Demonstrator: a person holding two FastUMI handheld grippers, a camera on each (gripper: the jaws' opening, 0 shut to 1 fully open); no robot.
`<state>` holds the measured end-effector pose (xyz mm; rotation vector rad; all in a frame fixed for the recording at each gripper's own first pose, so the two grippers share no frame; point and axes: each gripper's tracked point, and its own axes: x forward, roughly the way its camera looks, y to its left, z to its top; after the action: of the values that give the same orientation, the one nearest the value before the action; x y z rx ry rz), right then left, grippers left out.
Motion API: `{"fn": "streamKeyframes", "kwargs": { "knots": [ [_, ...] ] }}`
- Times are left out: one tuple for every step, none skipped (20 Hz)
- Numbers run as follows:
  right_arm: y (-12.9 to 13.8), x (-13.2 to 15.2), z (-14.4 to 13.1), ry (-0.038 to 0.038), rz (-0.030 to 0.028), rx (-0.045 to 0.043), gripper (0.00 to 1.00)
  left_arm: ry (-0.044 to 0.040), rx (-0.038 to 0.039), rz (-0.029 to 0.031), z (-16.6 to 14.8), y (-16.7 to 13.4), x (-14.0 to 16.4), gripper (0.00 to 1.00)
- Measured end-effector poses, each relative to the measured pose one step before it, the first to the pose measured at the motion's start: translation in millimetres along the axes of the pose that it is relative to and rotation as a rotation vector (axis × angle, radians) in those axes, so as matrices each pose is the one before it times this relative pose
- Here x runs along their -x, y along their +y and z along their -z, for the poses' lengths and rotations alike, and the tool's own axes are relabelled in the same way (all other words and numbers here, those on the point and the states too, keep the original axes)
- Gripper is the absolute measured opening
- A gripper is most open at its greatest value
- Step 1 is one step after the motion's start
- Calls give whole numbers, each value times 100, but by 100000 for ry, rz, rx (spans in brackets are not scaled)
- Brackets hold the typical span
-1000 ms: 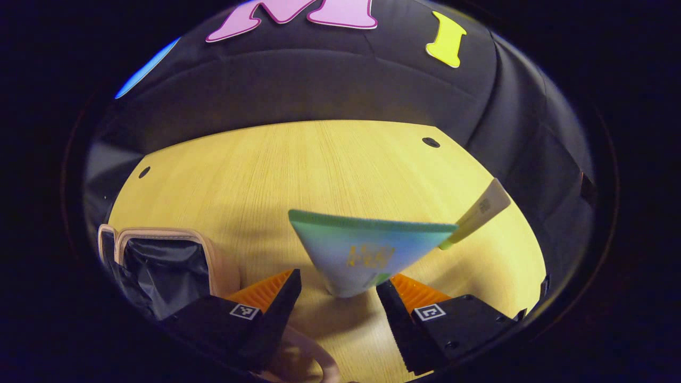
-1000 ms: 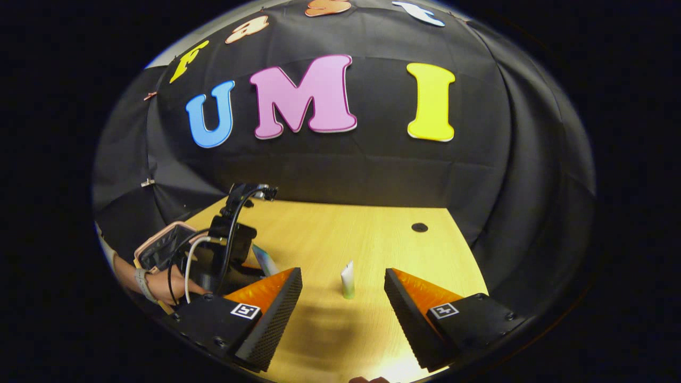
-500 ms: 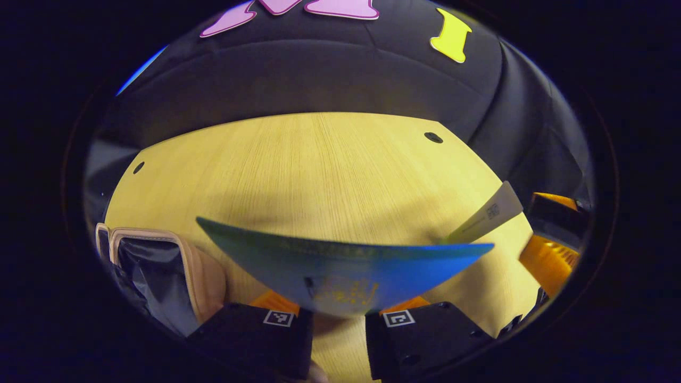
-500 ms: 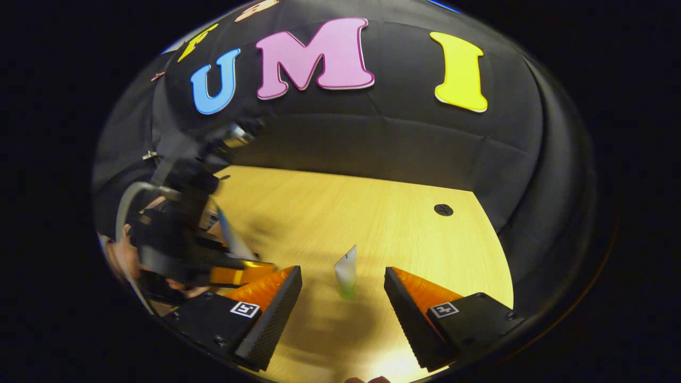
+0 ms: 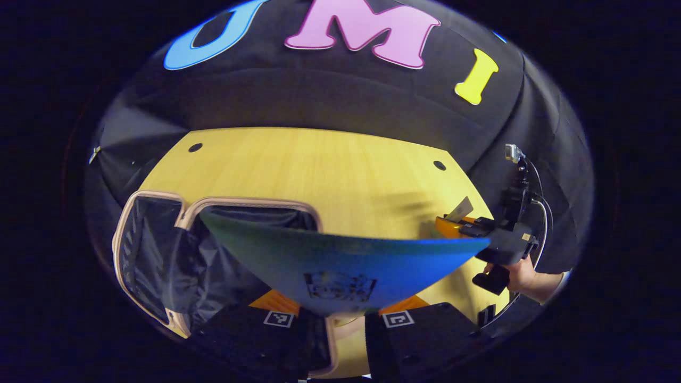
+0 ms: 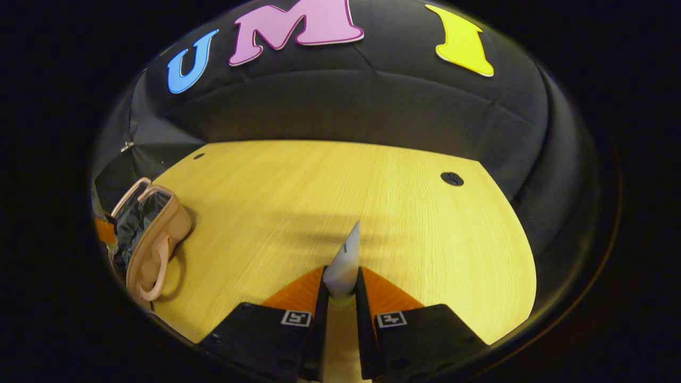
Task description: First open the suitcase, pack the skin care products into it, and then close the suitcase.
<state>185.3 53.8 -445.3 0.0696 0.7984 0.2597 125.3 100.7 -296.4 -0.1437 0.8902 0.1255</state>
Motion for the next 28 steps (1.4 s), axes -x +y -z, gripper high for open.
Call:
{"fn": "streamKeyframes", "kwargs": {
  "knots": [
    [869, 716, 5, 1091, -2071, -2166, 22, 3147, 530, -2760, 1506, 2348, 593, 46],
    [716, 999, -94, 67, -1556, -969, 28, 3277, 760, -1655, 1079, 1568, 226, 46],
    [809, 1206, -490, -1284, -1116, 303, 28, 4314, 394, -1363, 992, 1418, 219, 49],
    [1047, 1454, -713, -2046, -1899, 221, 28, 4926, -582, -856, 989, 1022, 97, 46],
    [1466, 1666, -566, -1954, -2641, -288, 28, 4789, -806, -1725, 1103, 1103, 301, 43],
    [1496, 1336, -473, -1939, -2750, -133, 23, 5742, -548, -1429, 1077, 1121, -441, 46],
    [1522, 1286, -107, -851, -2301, 964, 28, 6502, 173, -543, 1193, 1140, -710, 46],
    [1430, 991, -149, -236, -1894, 1089, 27, 6296, 1378, -597, 1116, 1104, -908, 43],
    [1371, 926, -2, 125, -1638, 790, 27, 7482, 1409, 816, 928, 550, -1258, 43],
    [1362, 763, -57, -4, -1729, 136, 27, 4681, 1734, 290, 236, 344, -1332, 46],
    [1503, 581, -80, 74, -1582, -205, 27, 3823, 506, -529, 210, 485, -1395, 46],
    [1598, 498, 18, 273, -1936, 5, 27, 1658, 714, -2004, -75, 940, -1625, 47],
    [1569, 576, 136, 682, -2080, 403, 27, 4029, 1831, -838, 452, 490, -884, 51],
    [1544, 223, 207, 1733, -2118, 806, 27, -4197, 1920, 1178, -1119, 16, -413, 54],
    [1323, 100, 401, 1881, -1429, 345, 27, -3827, 1007, 3843, -698, -675, 285, 58],
    [1263, -441, 346, 2381, -1779, -93, 27, -2833, -425, 3986, -370, -506, 827, 53],
    [1272, -448, 631, 4582, -1891, -64, 27, -2237, -49, 2004, -153, -281, 668, 78],
    [1269, -788, 290, 3168, -1897, -1406, 27, -3476, -508, 2303, -318, -422, 877, 86],
    [1593, -891, 29, 2838, -2996, -3190, 27, -4760, -1314, 1516, -490, -114, 1061, 92],
    [1923, -929, -125, 2887, -3128, -4542, 27, -5516, -1209, 1066, -441, 195, 1305, 93],
    [1829, -748, -314, 2821, -2360, -5712, 27, -5478, -448, 1846, -496, 85, 1575, 94],
    [1675, -1259, 207, 4064, -2540, -5388, 27, -4920, 149, 2200, -403, 260, 1659, 94],
    [1263, -1282, 612, 4014, -581, -4405, 27, -4393, 329, 1678, -633, 569, 1379, 94],
    [763, -1695, 608, 4450, 1461, -2013, 27, -4518, 472, 394, -742, 1064, 1537, 95],
    [120, -1700, 1063, 4391, 3384, -10, 27, -3693, 1075, -945, -729, 1585, 1629, 94],
    [-591, -1771, 1195, 6426, 5803, 1567, 27, -2922, 2015, -1228, -533, 2083, 1337, 95],
    [-703, -1483, 1344, 8435, 7679, 572, 27, -2490, 2914, -1612, -477, 2185, 1057, 95],
    [-386, -1327, 1053, 6757, 4765, -1262, 28, -1505, 2866, -1920, -295, 2490, 910, 95]
  ]
}}
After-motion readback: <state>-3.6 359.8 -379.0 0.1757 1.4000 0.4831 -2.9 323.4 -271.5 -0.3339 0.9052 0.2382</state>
